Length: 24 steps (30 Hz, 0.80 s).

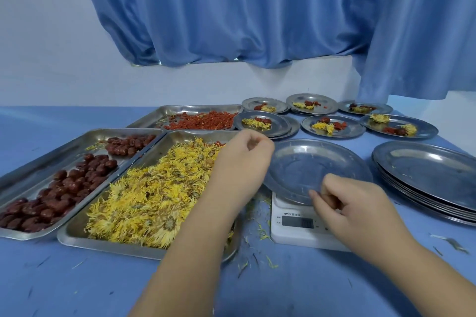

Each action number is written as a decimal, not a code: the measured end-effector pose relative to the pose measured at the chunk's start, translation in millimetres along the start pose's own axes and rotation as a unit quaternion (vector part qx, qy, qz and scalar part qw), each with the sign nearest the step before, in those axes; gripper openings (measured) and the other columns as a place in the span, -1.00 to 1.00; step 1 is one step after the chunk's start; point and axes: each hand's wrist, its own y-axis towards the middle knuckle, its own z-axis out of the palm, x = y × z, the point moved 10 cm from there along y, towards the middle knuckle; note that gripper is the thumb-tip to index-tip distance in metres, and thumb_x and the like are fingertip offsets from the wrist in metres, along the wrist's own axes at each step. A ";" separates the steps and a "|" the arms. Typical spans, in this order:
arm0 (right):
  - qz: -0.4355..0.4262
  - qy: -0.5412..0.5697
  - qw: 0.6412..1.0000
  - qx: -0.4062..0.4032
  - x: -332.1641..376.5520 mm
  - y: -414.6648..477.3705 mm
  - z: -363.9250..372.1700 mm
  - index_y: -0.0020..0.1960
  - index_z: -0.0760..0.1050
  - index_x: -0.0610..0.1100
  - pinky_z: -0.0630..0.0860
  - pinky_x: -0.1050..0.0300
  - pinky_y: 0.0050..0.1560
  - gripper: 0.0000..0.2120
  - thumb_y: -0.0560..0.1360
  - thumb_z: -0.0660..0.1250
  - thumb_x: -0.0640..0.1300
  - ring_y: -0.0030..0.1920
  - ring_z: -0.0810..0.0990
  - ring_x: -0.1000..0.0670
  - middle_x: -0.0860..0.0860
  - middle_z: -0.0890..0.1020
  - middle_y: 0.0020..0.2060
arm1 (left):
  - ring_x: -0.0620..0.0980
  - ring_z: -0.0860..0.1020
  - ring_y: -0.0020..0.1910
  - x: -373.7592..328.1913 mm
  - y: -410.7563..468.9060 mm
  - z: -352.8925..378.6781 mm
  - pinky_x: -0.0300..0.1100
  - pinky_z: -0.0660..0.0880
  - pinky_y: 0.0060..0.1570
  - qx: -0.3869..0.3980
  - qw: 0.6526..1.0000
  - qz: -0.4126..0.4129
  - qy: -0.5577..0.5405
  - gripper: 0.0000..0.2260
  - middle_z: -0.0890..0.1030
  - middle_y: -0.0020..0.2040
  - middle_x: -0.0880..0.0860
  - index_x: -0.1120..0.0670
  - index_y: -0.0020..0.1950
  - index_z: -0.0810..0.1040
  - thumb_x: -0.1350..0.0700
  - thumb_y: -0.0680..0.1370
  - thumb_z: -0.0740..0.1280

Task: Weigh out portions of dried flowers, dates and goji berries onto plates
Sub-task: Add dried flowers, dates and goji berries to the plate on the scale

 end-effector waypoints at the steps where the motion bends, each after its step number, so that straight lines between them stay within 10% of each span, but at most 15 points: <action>1: 0.001 0.004 1.000 0.003 -0.5 0.4 1.2 -0.38 0.12 -0.01 0.30 0.12 -0.52 -0.53 0.41 0.42 -0.20 -0.53 0.27 0.07 0.13 0.21 -0.57 | -0.17 0.57 -0.19 1.1 3.9 -11.2 -0.23 0.41 -0.34 0.002 0.999 -0.003 0.043 -0.90 0.60 -0.17 -0.18 -0.13 -0.11 0.54 -0.04 0.55 0.24; 9: -0.020 0.005 0.999 0.043 9.2 -0.8 16.1 -0.39 0.16 -0.06 0.34 0.09 -0.51 -0.56 0.41 0.43 -0.18 -0.53 0.27 0.05 0.11 0.21 -0.56 | -0.04 0.49 -0.38 25.1 54.5 -113.8 -0.21 0.41 -0.41 0.026 0.930 -0.066 0.360 -0.83 0.59 -0.26 0.01 0.06 -0.16 0.52 0.00 0.55 0.28; 15: -0.027 0.001 0.999 0.045 9.9 -1.9 16.8 -0.38 0.16 -0.06 0.28 0.12 -0.50 -0.56 0.41 0.43 -0.18 -0.52 0.26 0.08 0.10 0.21 -0.56 | -0.30 0.54 -0.07 36.4 27.8 -42.8 -0.27 0.44 -0.08 0.282 0.883 0.026 0.375 -0.87 0.60 -0.02 -0.21 -0.17 0.03 0.60 -0.01 0.50 0.42; 19: -0.018 0.009 0.999 0.032 7.2 -1.8 8.8 -0.38 0.17 -0.08 0.30 0.10 -0.52 -0.58 0.42 0.41 -0.17 -0.53 0.26 0.06 0.10 0.21 -0.56 | -0.23 0.43 -0.05 50.4 19.6 -22.8 -0.22 0.35 -0.02 0.328 0.814 0.039 0.477 -0.68 0.53 0.19 -0.18 -0.16 0.24 0.56 0.00 0.49 0.45; 24: -0.013 0.011 0.999 0.029 6.4 -1.7 4.7 -0.39 0.18 -0.09 0.33 0.07 -0.52 -0.61 0.43 0.39 -0.16 -0.52 0.30 0.02 0.06 0.27 -0.57 | -0.12 0.47 0.13 48.9 19.4 -28.9 -0.14 0.40 0.13 0.315 0.808 0.036 0.497 -0.72 0.53 0.24 -0.13 -0.17 0.19 0.60 0.00 0.49 0.45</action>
